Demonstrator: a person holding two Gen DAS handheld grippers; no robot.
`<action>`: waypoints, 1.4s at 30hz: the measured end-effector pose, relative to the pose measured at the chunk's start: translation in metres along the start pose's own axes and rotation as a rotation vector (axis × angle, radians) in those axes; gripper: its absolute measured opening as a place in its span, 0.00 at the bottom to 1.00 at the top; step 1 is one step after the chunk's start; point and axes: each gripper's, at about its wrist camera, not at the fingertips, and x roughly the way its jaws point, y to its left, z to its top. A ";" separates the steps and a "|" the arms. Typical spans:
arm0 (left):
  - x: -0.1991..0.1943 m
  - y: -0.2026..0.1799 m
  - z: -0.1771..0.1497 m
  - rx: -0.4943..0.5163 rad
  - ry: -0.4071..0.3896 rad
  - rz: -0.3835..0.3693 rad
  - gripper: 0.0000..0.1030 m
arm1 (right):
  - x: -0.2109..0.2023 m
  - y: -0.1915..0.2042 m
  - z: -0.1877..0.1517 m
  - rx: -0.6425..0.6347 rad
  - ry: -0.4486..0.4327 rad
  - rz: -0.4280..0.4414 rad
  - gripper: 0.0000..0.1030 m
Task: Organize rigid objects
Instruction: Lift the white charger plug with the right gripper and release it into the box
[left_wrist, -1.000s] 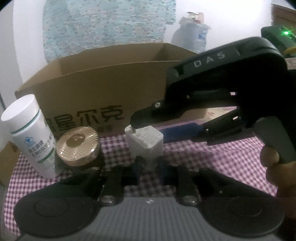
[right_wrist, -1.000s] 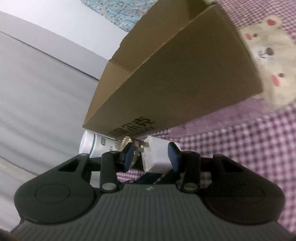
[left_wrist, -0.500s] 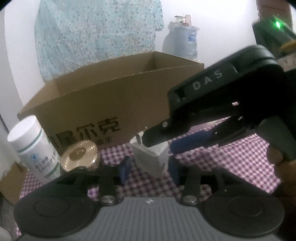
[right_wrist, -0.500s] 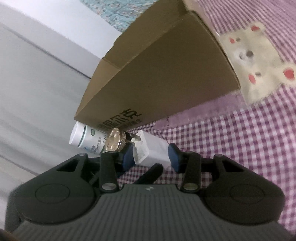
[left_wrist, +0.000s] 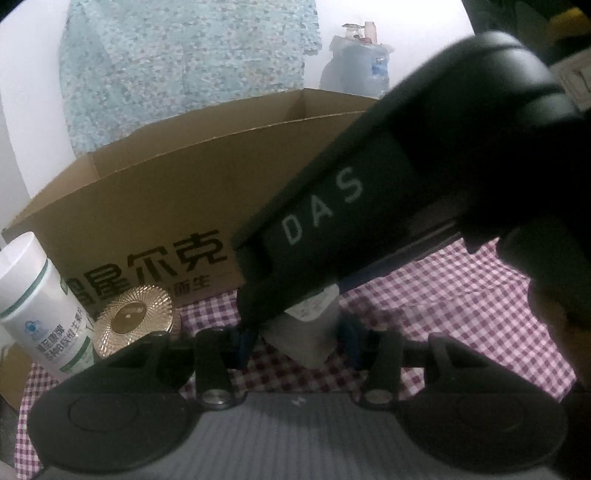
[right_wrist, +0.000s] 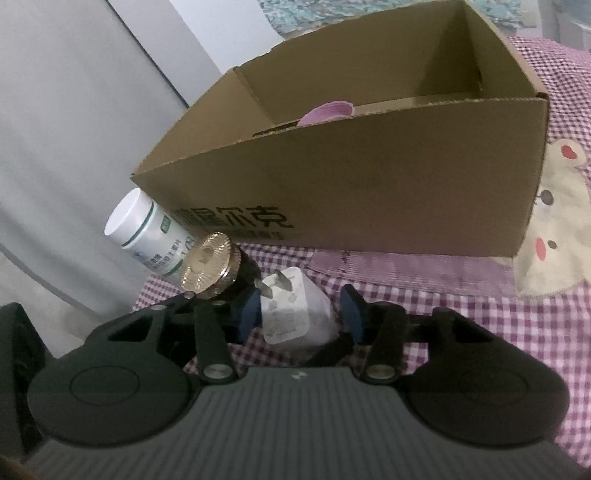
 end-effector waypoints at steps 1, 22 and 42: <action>0.000 0.000 0.000 -0.007 -0.001 0.000 0.46 | 0.000 0.000 0.001 0.000 0.000 0.011 0.34; -0.075 0.022 0.073 0.011 -0.168 0.076 0.44 | -0.084 0.064 0.053 -0.163 -0.157 0.036 0.29; 0.085 0.118 0.143 -0.234 0.215 -0.065 0.47 | 0.036 -0.011 0.182 0.007 0.134 0.048 0.28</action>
